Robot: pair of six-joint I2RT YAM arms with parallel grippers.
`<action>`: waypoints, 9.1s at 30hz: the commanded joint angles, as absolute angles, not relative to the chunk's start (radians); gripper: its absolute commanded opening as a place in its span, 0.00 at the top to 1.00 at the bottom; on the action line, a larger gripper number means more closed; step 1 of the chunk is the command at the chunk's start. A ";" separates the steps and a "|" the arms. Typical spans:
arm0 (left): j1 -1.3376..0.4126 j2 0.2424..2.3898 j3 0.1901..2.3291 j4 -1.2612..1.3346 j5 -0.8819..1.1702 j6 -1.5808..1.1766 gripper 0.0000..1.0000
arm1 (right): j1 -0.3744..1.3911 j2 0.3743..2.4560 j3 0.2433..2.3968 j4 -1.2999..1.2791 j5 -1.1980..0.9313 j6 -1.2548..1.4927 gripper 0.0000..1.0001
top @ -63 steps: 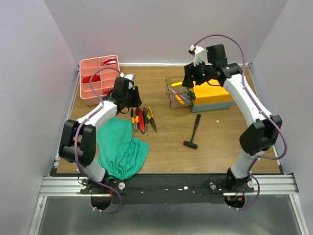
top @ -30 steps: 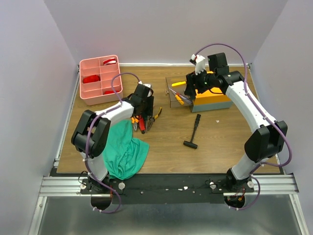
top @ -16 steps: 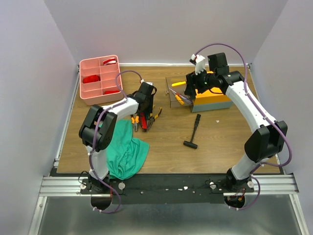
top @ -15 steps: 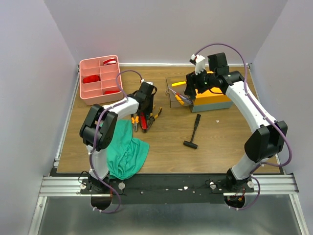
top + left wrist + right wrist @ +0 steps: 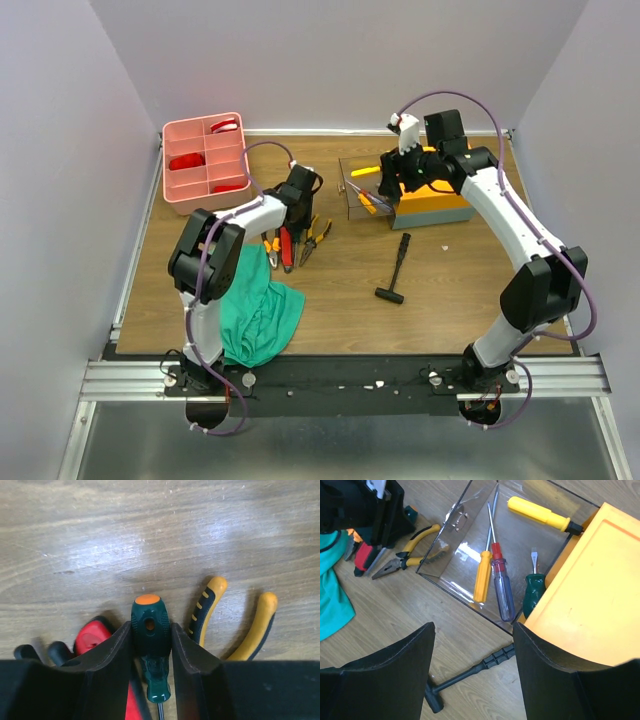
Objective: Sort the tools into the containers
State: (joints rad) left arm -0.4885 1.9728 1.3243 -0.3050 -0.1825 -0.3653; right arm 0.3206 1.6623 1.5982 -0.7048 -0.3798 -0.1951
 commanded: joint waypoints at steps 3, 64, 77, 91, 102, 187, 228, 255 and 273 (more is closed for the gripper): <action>-0.477 1.781 1.433 -0.273 -0.201 -0.354 1.00 | 0.324 1.608 1.600 -0.678 -0.295 -0.238 0.29; -0.581 1.954 1.798 -0.100 -0.026 -0.189 0.12 | -0.116 1.589 1.552 -0.635 -0.285 -0.104 0.30; -0.476 1.902 1.502 -0.106 0.044 -0.180 1.00 | -0.288 1.879 1.799 -0.656 -0.304 -0.190 0.75; -0.518 2.022 1.600 -0.067 0.225 -0.207 1.00 | -0.298 2.017 1.810 -0.727 -0.439 -0.261 0.95; -0.569 2.108 1.723 -0.074 0.287 -0.244 1.00 | -0.298 2.017 1.758 -0.746 -0.482 -0.252 0.92; -0.647 2.256 1.772 0.018 0.232 -0.480 0.20 | -0.147 1.631 1.407 -0.569 -0.491 -0.224 0.84; -0.641 2.318 1.832 0.058 0.195 -0.469 0.21 | -0.126 1.666 1.411 -0.563 -0.426 -0.241 0.83; -0.584 2.339 1.764 0.170 0.347 -0.546 0.24 | -0.095 1.703 1.430 -0.578 -0.391 -0.268 0.82; -0.614 2.399 1.828 0.132 0.267 -0.525 0.23 | -0.092 1.720 1.433 -0.580 -0.380 -0.278 0.82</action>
State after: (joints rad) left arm -0.6018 2.3688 1.7802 0.1310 0.2977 -0.5381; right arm -0.0986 1.6897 1.4227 -0.5476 -0.4133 -0.2634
